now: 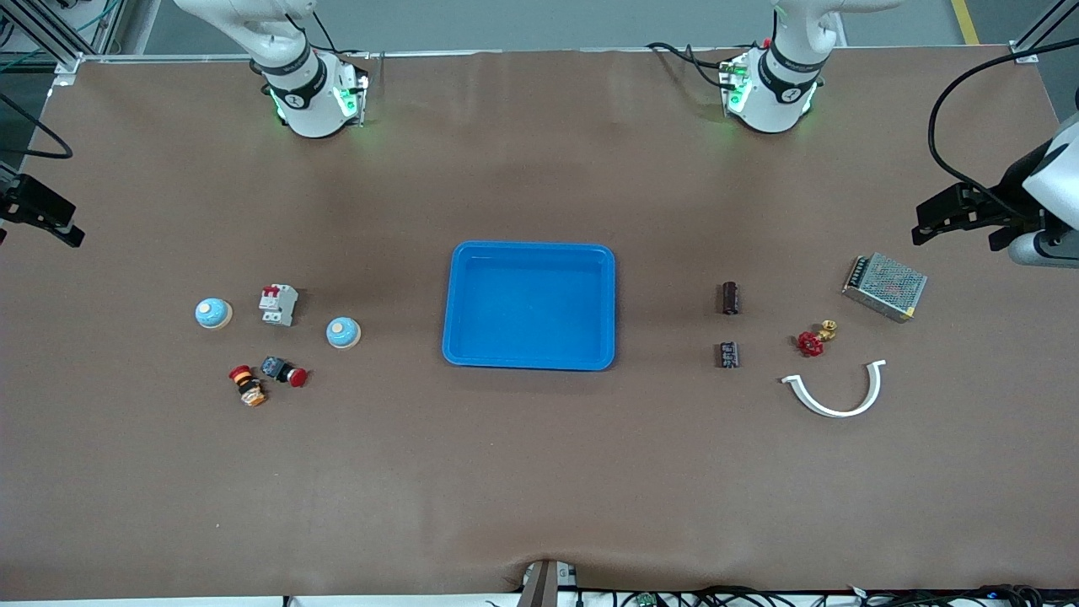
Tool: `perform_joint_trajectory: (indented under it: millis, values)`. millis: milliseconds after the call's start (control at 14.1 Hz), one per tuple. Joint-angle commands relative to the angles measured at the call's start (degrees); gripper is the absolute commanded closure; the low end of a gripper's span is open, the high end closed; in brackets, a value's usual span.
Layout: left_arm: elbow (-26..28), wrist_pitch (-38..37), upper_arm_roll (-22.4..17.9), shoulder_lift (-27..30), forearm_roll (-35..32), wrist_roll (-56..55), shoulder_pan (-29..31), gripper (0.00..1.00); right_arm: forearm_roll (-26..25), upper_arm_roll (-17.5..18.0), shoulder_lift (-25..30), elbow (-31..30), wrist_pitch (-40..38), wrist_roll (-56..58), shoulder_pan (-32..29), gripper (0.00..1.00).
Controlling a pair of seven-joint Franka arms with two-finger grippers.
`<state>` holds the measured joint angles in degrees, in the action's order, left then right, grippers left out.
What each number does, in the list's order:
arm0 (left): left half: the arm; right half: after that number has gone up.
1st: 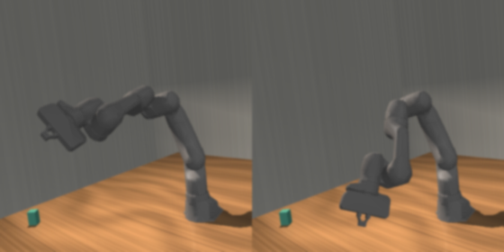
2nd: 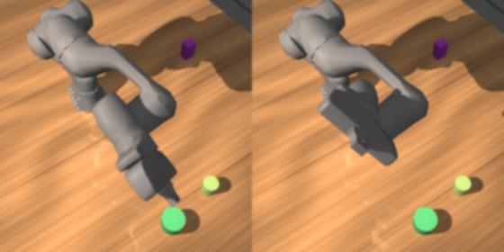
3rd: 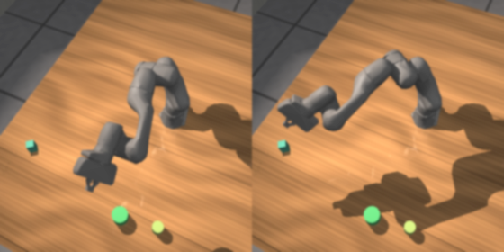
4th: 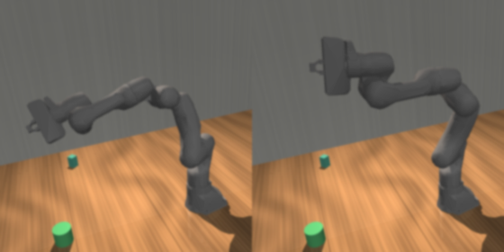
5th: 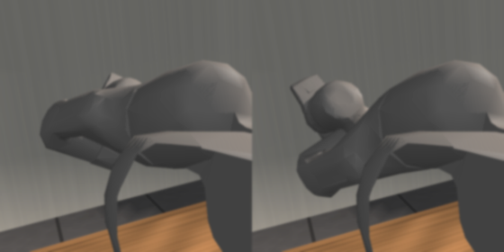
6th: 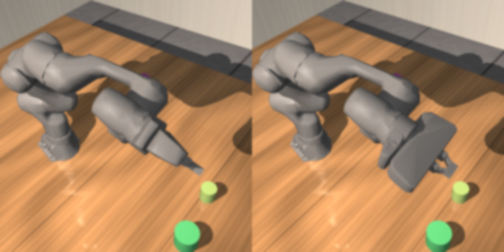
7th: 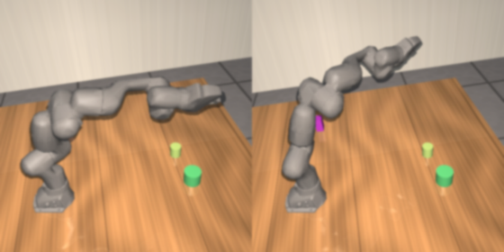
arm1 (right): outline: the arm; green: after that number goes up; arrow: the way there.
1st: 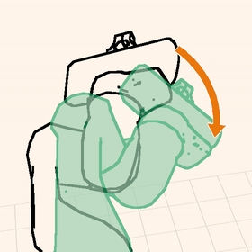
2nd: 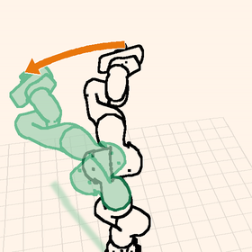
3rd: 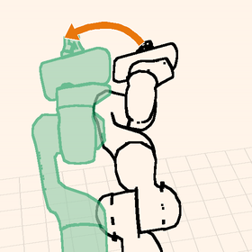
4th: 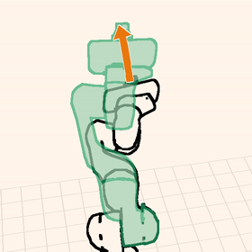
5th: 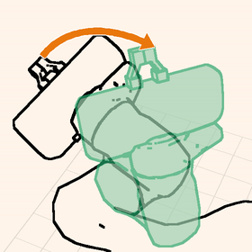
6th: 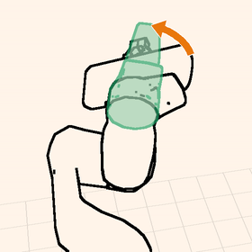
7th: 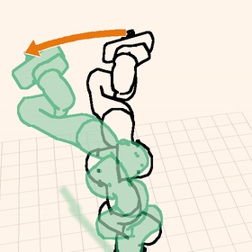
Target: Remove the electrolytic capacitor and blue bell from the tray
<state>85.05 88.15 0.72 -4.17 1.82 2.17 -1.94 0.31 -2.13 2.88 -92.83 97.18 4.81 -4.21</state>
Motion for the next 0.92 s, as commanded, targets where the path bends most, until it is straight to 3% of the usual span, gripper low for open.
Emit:
perform_joint_trajectory:
  millis: [0, 425, 850]
  values:
    - [-0.94, -0.52, 1.12, 0.04, -0.76, 0.38, 0.62, 0.00, 0.05, 0.63, -0.68, 1.51, -1.03, -0.86, -1.06, 0.00]
    - [-0.94, -0.52, 1.12, 0.31, -0.68, -0.06, 0.62, 0.00, 0.13, 0.63, -0.68, 1.87, -1.20, -0.68, -2.74, 0.00]
    - [-1.03, -0.52, 0.95, 0.22, -0.59, 0.12, 0.71, 0.00, -0.83, 0.37, -1.12, 1.95, -1.20, -0.86, 0.94, 0.00]
